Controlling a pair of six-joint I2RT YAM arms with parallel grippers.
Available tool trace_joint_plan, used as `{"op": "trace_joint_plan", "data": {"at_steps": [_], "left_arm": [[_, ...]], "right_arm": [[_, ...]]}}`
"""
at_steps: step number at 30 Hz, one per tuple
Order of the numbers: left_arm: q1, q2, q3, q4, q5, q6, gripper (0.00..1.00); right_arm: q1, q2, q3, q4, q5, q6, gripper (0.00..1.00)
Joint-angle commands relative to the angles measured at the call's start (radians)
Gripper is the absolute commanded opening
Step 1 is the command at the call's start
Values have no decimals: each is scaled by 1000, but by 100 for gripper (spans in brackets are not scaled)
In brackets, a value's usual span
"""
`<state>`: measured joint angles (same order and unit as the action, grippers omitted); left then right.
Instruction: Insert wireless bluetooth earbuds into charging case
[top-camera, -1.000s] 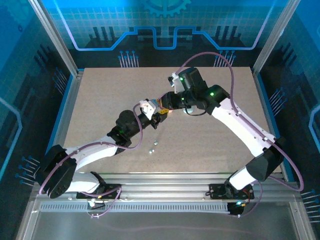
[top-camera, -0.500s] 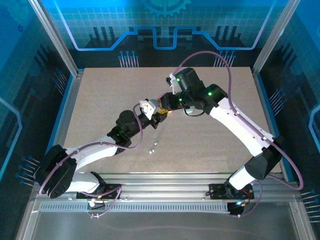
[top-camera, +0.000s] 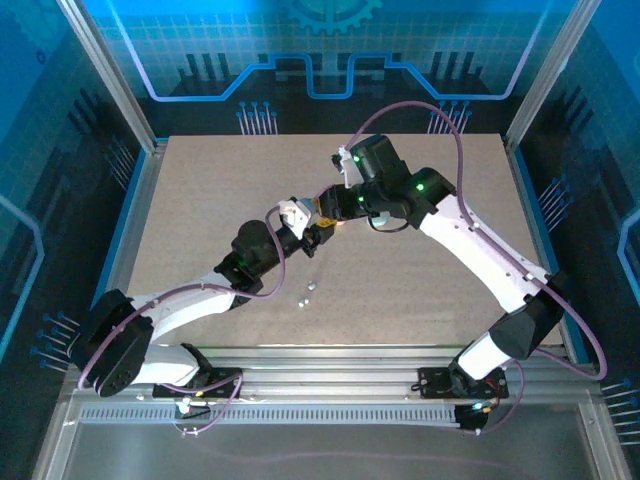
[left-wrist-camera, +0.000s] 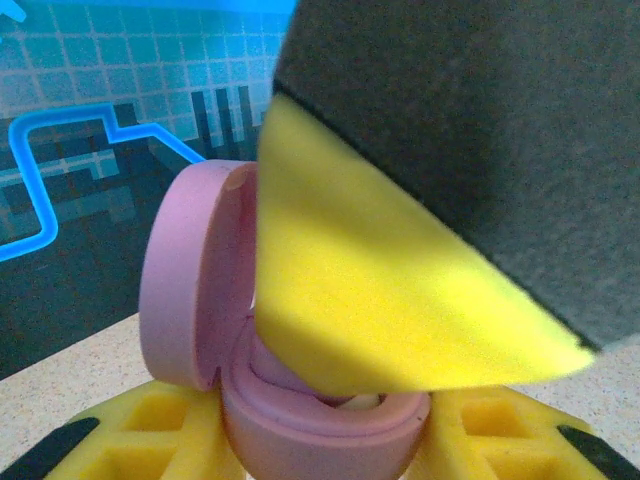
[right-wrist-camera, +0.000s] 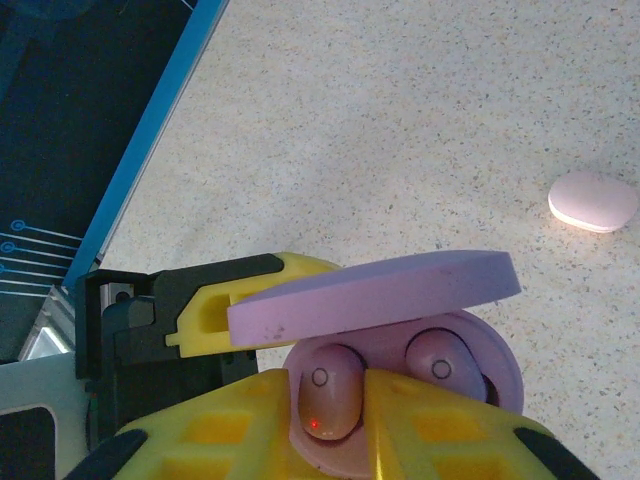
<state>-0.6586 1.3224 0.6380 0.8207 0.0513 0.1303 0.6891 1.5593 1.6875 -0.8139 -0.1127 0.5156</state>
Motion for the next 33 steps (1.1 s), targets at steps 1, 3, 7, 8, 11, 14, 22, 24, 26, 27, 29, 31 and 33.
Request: {"op": "trace_joint_plan", "data": {"at_steps": [1, 3, 7, 8, 11, 14, 22, 24, 26, 27, 29, 31, 33], "left_arm": [[-6, -10, 12, 75, -1, -15, 36], [-7, -10, 13, 77, -4, -15, 36], [-6, -11, 11, 78, -5, -17, 36], [-6, -13, 9, 79, -7, -17, 36], [-6, -17, 8, 82, -7, -15, 36], [-6, -21, 6, 81, -4, -14, 36], [-7, -26, -9, 85, 8, -8, 36], [-4, -28, -12, 88, 25, -8, 36], [-5, -32, -17, 96, 62, -4, 35], [-5, -34, -18, 98, 85, 0, 36], [-4, -40, -17, 91, 132, 8, 36], [-4, -50, -3, 41, 185, 22, 36], [-4, -60, 6, 11, 230, 21, 35]], "right_arm": [[16, 18, 28, -29, -10, -14, 28], [15, 15, 33, -34, -20, -18, 29], [14, -2, 36, -48, -27, -27, 33], [15, -10, 33, -48, -25, -30, 33], [10, -35, 22, -44, -21, -34, 35], [6, -54, 15, -33, -37, -35, 36], [-1, -168, -47, 54, -47, -48, 38], [-12, -203, -77, 90, -47, -42, 39], [-26, -232, -101, 115, -33, -35, 39], [-40, -243, -109, 119, -23, -27, 40], [-77, -260, -125, 126, -20, -4, 41], [-130, -269, -140, 139, -52, 27, 42], [-184, -268, -153, 165, -116, 56, 45]]}}
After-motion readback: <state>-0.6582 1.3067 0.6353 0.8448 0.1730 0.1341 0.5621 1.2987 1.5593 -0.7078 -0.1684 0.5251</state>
